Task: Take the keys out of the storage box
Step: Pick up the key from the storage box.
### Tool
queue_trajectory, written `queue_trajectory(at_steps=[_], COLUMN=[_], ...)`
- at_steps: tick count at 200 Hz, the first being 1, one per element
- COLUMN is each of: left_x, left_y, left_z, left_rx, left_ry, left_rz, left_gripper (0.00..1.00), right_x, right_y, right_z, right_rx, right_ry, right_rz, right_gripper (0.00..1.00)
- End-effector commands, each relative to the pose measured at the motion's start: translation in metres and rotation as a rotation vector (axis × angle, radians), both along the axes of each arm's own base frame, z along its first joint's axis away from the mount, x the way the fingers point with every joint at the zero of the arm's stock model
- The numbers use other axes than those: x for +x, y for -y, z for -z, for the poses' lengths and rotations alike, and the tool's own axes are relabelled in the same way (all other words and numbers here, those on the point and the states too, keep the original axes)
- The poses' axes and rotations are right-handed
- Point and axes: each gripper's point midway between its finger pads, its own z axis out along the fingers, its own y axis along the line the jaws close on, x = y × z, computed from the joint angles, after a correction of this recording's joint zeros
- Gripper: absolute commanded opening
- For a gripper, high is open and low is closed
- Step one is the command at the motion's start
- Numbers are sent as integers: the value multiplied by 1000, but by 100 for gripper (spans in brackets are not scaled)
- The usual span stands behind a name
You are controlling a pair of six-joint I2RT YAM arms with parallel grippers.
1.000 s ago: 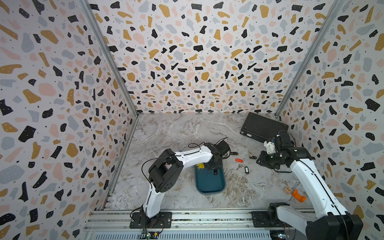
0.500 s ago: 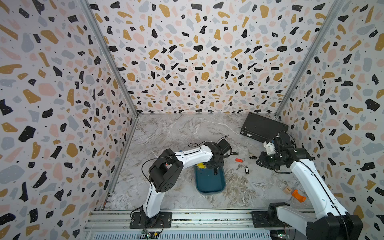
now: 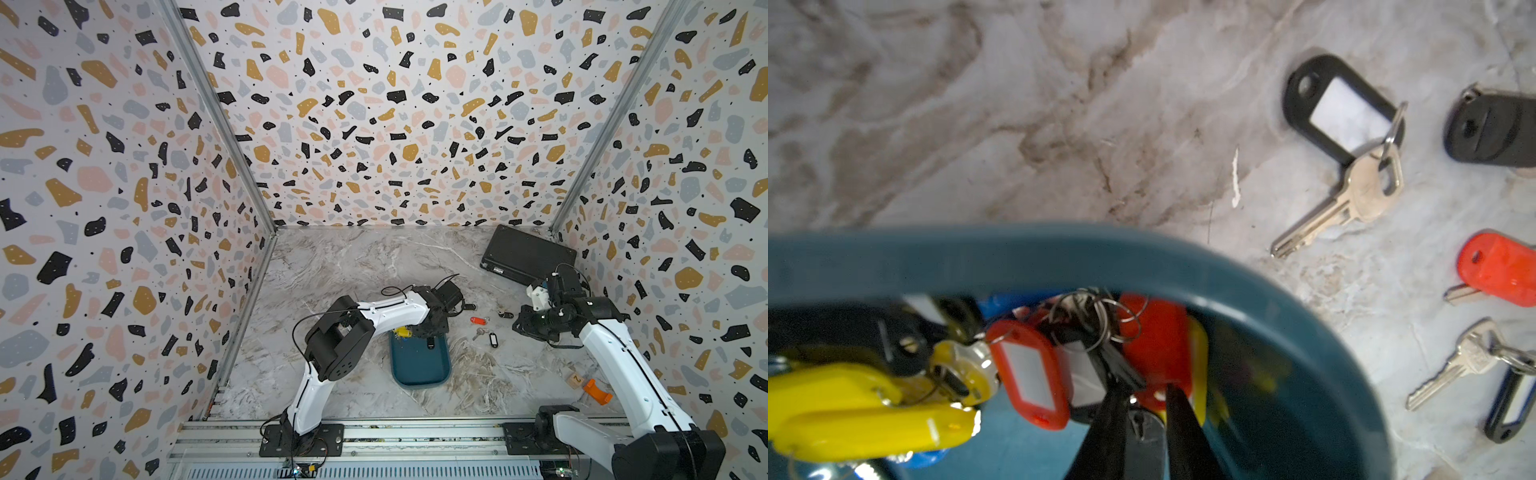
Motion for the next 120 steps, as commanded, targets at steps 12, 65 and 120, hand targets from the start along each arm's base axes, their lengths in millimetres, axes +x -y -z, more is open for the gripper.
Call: queue_trajectory(at_steps=[12,65,120], left_x=[1,-2,-12], left_y=[-4,-8,-24], left_z=[8,-16,-52], left_rx=[20,26,60], left_ry=[5,44,86], left_rz=[-2,25,77], left_gripper=[11,0,0], right_x=[-7,-7,-8], right_y=[-1,0,0], right_z=[-3,-3,-3], right_rx=[-1,-3,-4], right_ry=[2,1,1], right_rz=[-12,-11,-10], right_gripper=[22,22,21])
